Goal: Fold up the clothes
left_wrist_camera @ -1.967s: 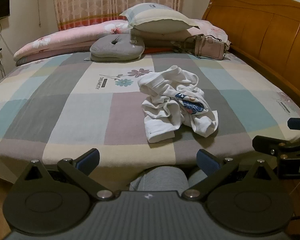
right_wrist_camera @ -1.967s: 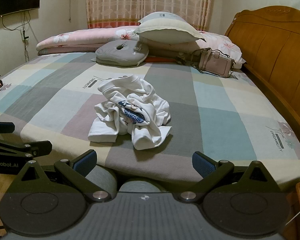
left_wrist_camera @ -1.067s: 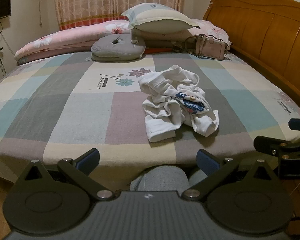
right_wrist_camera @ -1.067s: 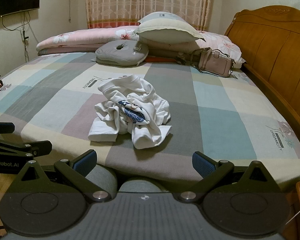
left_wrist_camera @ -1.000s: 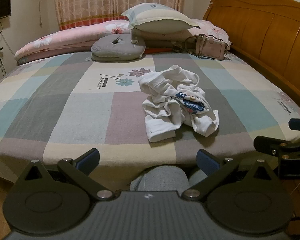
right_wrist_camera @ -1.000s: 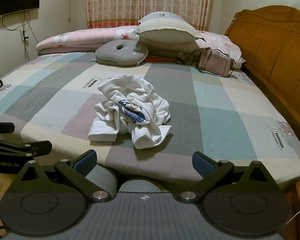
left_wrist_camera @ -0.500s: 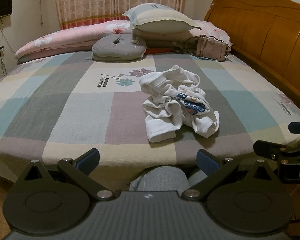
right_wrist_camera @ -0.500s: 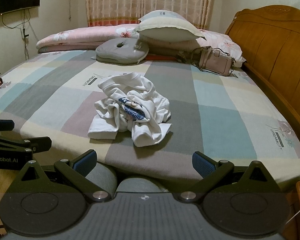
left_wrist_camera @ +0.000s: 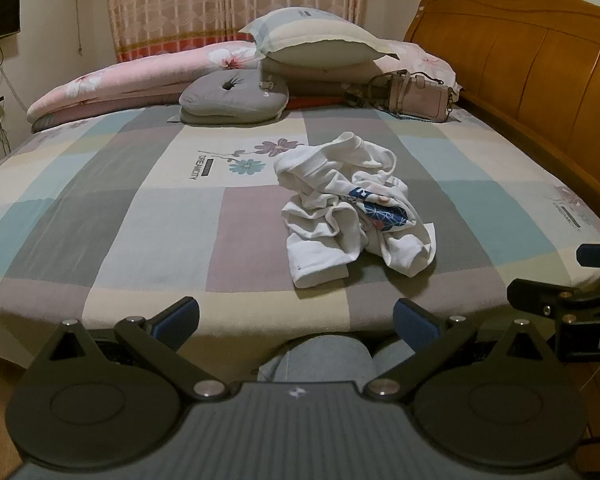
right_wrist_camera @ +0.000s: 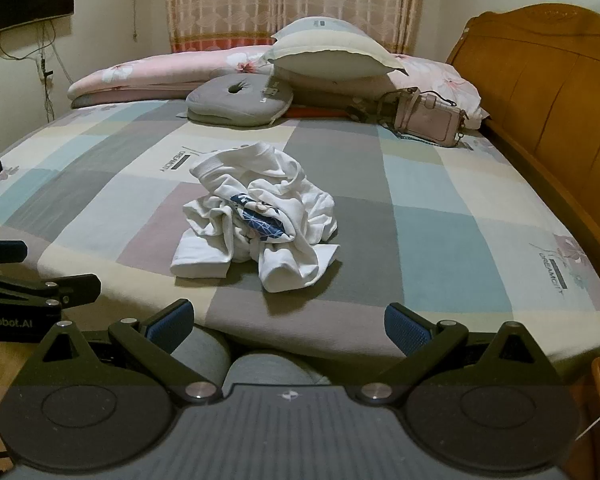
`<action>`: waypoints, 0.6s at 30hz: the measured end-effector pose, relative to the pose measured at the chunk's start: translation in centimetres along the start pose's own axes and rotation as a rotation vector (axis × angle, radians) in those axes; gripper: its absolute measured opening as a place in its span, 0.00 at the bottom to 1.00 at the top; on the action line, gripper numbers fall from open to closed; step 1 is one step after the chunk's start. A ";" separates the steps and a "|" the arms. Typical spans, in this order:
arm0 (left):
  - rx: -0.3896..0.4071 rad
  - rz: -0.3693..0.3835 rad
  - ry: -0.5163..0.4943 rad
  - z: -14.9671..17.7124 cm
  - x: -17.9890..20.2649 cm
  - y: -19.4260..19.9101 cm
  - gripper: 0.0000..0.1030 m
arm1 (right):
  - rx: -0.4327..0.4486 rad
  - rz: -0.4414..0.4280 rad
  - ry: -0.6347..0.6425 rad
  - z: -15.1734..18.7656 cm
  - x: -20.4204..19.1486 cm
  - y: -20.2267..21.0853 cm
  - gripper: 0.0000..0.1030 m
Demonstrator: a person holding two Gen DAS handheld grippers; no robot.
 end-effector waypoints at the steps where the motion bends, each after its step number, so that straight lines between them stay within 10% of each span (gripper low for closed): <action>1: 0.000 0.001 0.000 0.0 0.0 0.0 0.99 | 0.000 0.001 0.002 0.0 0.0 0.0 1.00; 18: 0.012 0.019 -0.024 -1.1 0.2 -1.0 0.99 | -0.019 0.013 0.023 -1.0 -0.5 -0.9 1.00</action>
Point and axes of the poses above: each gripper's, at about its wrist camera, not at the fingertips, and y roughly against the way its jaws point, x to its right, z to its underside, the point moved 6 cm from there along -y, roughly the way its jaws point, and after that the axes turned 12 degrees about -x, right-handed, at the moved point
